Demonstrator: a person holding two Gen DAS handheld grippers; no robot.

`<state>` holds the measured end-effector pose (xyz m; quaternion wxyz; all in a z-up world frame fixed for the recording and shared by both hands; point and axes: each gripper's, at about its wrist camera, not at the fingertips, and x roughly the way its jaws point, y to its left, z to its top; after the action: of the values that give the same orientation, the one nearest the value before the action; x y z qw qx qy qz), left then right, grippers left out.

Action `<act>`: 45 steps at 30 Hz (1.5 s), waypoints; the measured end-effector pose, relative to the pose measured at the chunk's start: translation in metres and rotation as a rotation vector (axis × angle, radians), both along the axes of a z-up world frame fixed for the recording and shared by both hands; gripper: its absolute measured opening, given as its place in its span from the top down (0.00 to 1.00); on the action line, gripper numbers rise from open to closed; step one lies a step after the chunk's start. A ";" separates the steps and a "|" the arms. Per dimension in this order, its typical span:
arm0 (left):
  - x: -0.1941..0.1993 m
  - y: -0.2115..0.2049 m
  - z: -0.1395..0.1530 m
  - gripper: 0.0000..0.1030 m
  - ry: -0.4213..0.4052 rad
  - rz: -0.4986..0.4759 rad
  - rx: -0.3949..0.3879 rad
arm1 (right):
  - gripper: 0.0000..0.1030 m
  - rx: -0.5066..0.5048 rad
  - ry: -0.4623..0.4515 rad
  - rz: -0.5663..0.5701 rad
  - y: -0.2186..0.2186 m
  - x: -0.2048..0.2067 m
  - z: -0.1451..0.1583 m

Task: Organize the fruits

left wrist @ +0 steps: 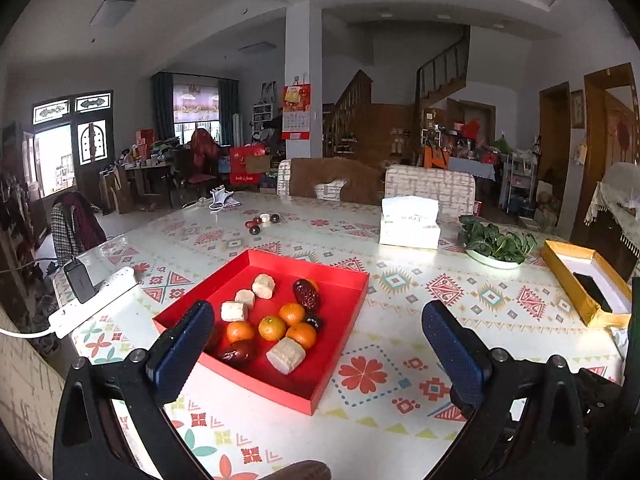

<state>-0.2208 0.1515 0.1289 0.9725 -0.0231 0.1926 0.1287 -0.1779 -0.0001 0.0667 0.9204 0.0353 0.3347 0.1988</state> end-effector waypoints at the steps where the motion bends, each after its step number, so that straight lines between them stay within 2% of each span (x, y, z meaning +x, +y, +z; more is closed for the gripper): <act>1: 0.000 0.000 -0.001 0.00 0.003 -0.002 0.003 | 0.20 -0.008 -0.003 0.004 0.002 -0.001 0.000; 8: 0.004 0.004 -0.012 0.00 0.042 -0.002 0.023 | 0.18 -0.046 0.002 0.016 0.015 -0.002 -0.007; 20: 0.013 0.023 -0.032 0.00 0.103 0.003 -0.002 | 0.18 -0.087 0.032 0.032 0.035 0.004 -0.018; 45: 0.021 0.043 -0.049 0.00 0.151 0.009 -0.047 | 0.18 -0.120 0.073 0.053 0.056 0.012 -0.033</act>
<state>-0.1997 0.1943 0.0801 0.9538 -0.0370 0.2684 0.1299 -0.1660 0.0563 0.0334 0.9024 -0.0214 0.3802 0.2015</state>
